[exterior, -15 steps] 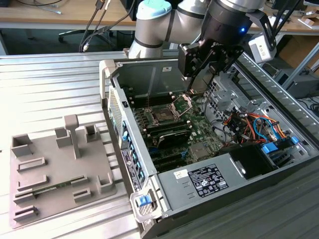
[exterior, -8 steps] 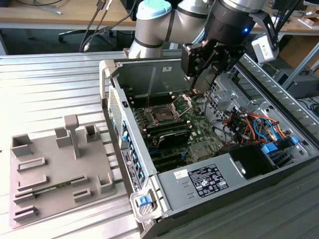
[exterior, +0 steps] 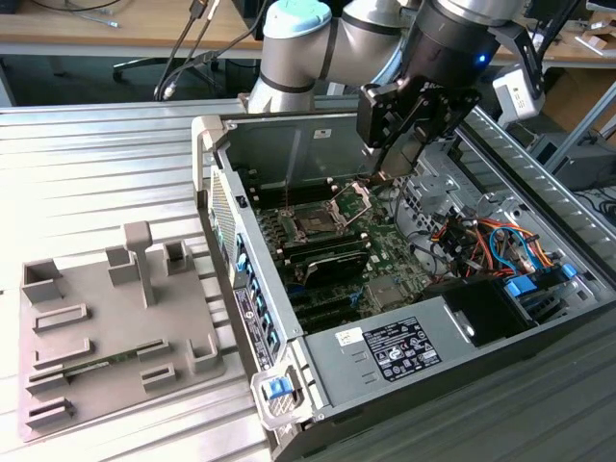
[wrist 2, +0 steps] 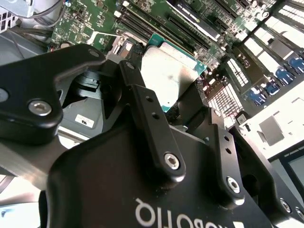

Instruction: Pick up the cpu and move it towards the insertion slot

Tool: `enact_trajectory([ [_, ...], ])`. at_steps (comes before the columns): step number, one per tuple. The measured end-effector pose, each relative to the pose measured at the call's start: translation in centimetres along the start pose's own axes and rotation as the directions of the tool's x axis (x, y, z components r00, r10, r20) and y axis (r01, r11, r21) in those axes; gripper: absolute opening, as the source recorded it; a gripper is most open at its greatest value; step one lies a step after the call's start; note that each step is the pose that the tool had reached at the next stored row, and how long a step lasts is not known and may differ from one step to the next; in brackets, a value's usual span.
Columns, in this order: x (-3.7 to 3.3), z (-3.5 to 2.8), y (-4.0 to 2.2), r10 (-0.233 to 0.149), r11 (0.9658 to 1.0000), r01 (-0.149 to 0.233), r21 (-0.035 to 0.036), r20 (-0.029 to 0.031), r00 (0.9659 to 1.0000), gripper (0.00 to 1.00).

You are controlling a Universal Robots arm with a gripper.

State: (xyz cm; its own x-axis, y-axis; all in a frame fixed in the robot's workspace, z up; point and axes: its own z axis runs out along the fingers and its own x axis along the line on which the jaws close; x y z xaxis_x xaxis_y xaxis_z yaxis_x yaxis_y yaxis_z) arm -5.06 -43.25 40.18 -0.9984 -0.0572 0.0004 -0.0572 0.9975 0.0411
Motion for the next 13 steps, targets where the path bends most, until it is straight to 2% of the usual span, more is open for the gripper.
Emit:
enact_trajectory([
  [6, -0.63, 0.03, -0.02, 0.000, 1.0000, 0.000, 0.0000, 0.0000, 1.0000, 0.55],
  [13, -1.75, 0.09, -0.07, 0.000, 1.0000, 0.000, 0.0000, 0.0000, 1.0000, 0.55],
])
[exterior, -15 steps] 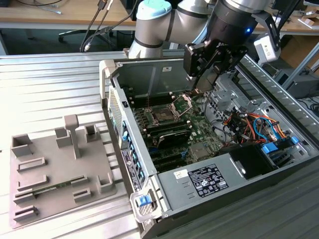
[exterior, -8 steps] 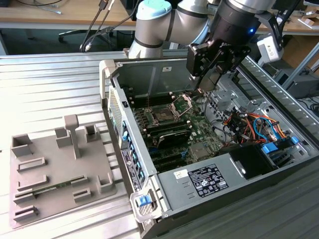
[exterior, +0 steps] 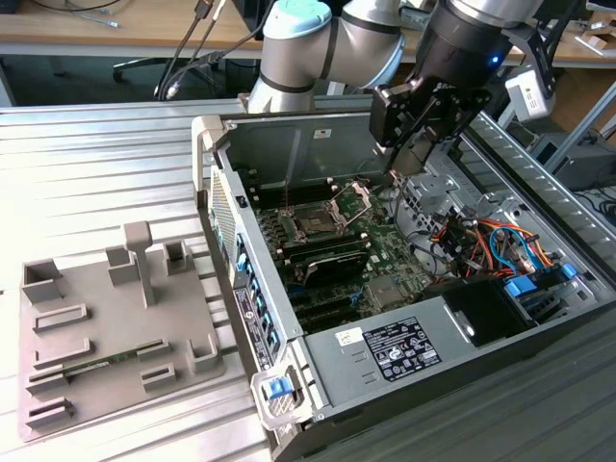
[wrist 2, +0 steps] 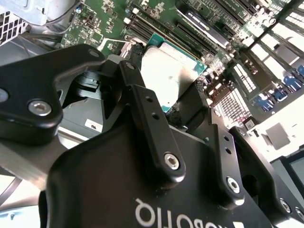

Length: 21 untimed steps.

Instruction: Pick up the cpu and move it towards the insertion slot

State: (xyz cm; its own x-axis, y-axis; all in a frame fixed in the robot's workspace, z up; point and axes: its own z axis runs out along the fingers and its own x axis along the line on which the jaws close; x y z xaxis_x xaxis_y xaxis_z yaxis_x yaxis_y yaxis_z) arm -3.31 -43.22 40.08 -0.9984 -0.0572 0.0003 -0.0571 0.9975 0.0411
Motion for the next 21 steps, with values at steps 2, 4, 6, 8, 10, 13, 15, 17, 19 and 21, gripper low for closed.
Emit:
enact_trajectory([
  [2, -0.29, 0.01, -0.01, 0.000, 1.0000, 0.000, 0.0000, 0.0000, 1.0000, 0.55],
  [4, -0.48, 0.03, -0.02, 0.000, 1.0000, 0.000, -0.0001, 0.0000, 1.0000, 0.55],
  [6, -0.67, 0.03, -0.03, 0.000, 1.0000, 0.000, 0.0000, -0.0001, 1.0000, 0.55],
  [8, -0.84, 0.04, -0.03, 0.000, 1.0000, 0.000, 0.0000, 0.0000, 1.0000, 0.55],
  [10, -1.01, 0.05, -0.04, 0.000, 1.0000, 0.000, 0.0000, 0.0000, 1.0000, 0.55],
  [13, -1.50, 0.08, -0.06, 0.000, 1.0000, 0.000, 0.0000, 0.0000, 1.0000, 0.55],
  [15, -1.75, 0.09, -0.07, 0.000, 1.0000, 0.000, 0.0000, 0.0000, 1.0000, 0.55],
  [17, -1.93, 0.10, -0.08, 0.000, 1.0000, 0.000, 0.0000, 0.0000, 1.0000, 0.55],
  [19, -2.17, 0.11, -0.09, 0.000, 1.0000, 0.000, 0.0000, 0.0000, 1.0000, 0.55],
  [21, -2.35, 0.12, -0.10, 0.000, 1.0000, 0.000, 0.0000, 0.0000, 1.0000, 0.55],
])
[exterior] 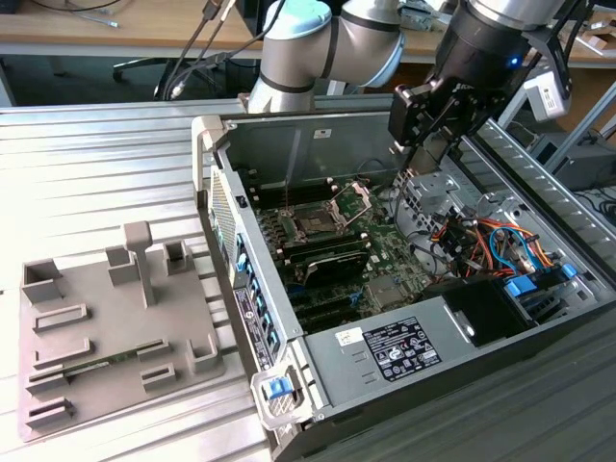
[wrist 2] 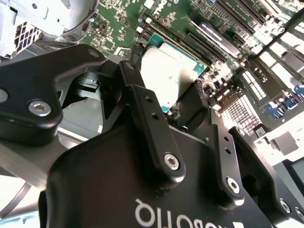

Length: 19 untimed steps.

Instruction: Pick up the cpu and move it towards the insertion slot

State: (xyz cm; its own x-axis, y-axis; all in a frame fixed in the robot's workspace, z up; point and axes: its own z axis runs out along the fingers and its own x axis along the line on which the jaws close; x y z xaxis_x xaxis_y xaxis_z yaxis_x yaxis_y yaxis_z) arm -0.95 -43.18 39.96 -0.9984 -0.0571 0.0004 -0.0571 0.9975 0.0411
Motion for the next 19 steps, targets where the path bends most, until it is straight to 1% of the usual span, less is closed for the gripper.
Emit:
enact_trajectory([
  [2, -0.30, 0.02, -0.01, 0.000, 1.0000, 0.000, 0.0000, 0.0001, 1.0000, 0.55],
  [9, -0.91, 0.05, -0.04, 0.000, 1.0000, 0.000, 0.0000, 0.0000, 1.0000, 0.55],
  [19, -2.01, 0.11, -0.07, 0.000, 1.0000, 0.000, 0.0001, 0.0000, 1.0000, 0.55],
])
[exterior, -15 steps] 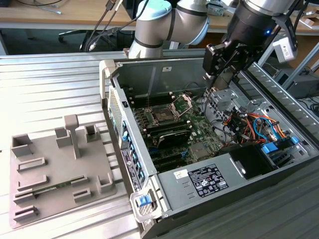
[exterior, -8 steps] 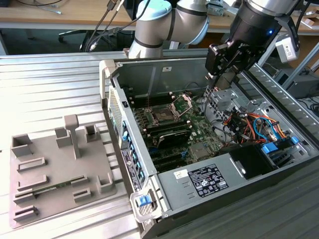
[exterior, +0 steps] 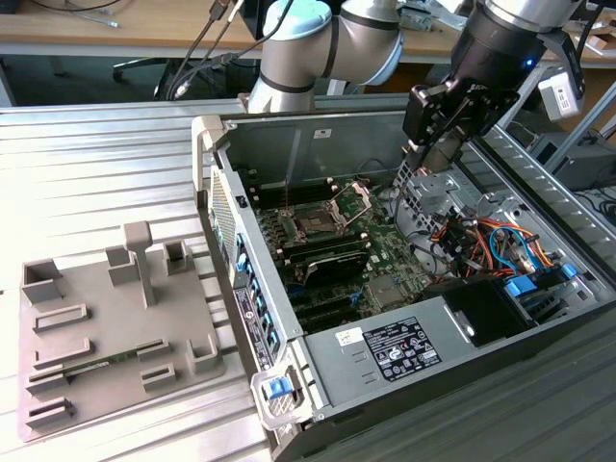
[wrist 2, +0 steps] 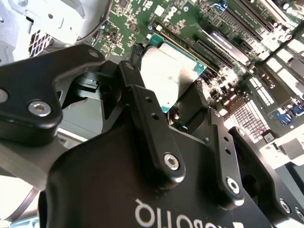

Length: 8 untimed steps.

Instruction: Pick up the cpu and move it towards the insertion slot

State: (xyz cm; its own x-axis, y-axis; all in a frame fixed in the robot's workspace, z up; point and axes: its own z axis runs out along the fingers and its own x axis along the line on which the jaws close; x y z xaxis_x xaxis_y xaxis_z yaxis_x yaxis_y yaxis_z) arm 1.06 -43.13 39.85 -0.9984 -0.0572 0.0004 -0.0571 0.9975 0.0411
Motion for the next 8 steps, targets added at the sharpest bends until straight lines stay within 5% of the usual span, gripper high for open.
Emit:
enact_trajectory([
  [8, -0.86, 0.04, -0.02, 0.000, 1.0000, 0.000, 0.0001, 0.0000, 1.0000, 0.55],
])
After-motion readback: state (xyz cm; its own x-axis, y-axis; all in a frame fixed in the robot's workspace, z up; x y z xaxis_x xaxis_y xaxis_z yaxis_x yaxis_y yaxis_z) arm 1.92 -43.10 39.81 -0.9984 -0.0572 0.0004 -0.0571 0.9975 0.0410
